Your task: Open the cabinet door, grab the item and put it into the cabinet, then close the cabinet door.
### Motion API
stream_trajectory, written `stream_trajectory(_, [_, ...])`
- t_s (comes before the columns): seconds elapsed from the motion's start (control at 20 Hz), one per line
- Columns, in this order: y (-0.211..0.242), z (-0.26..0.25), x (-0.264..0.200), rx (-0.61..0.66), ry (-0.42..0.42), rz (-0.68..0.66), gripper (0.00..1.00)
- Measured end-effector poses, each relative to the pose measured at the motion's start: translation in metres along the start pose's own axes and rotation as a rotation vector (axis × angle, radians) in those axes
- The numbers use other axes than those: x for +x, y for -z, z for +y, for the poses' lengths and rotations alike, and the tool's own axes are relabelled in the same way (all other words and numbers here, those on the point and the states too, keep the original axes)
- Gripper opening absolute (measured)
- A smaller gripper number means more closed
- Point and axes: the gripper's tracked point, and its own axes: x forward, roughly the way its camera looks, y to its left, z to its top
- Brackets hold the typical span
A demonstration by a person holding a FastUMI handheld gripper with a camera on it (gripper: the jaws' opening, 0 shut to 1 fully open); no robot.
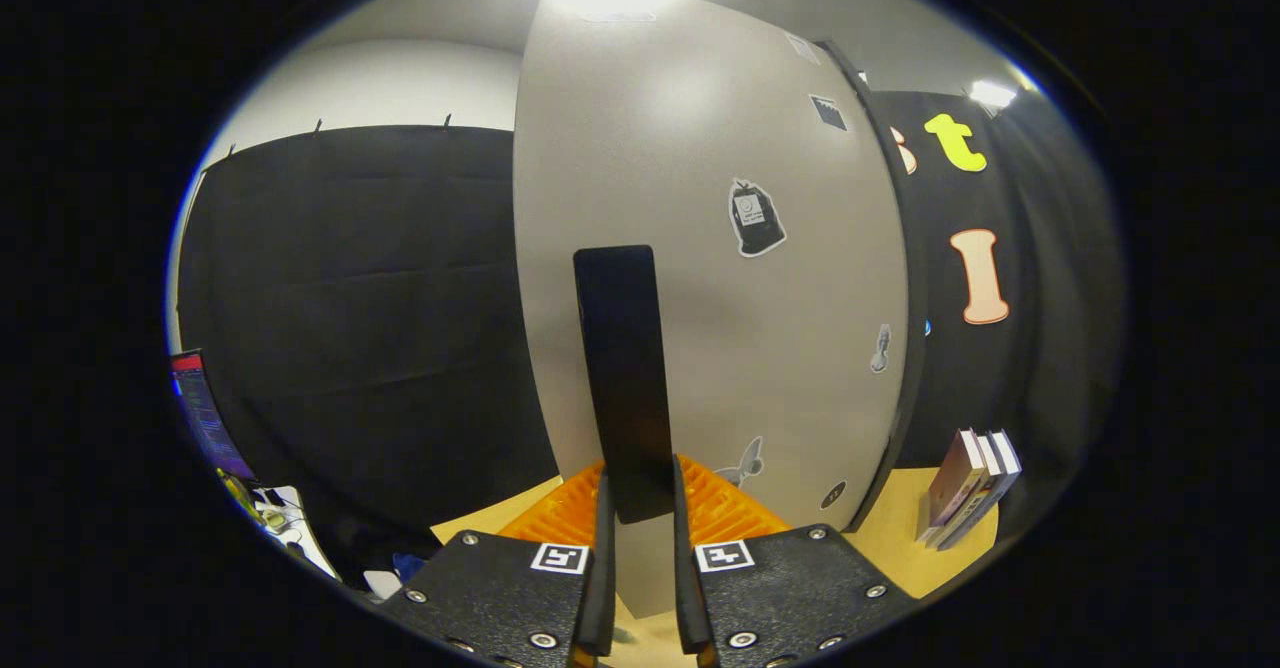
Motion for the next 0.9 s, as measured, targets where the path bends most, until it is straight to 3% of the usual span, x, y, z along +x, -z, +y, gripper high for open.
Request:
stream_trajectory(0.35, [0.002,-0.035,-0.052,0.007,0.04,-0.006,0.25])
stream_trajectory(0.5, [0.0,-0.055,-0.068,0.004,0.102,-0.023,0.31])
stream_trajectory(0.65, [0.001,-0.076,-0.083,0.032,0.154,-0.034,0.48])
stream_trajectory(0.9, [-0.006,-0.1,-0.104,-0.079,0.295,-0.068,0.82])
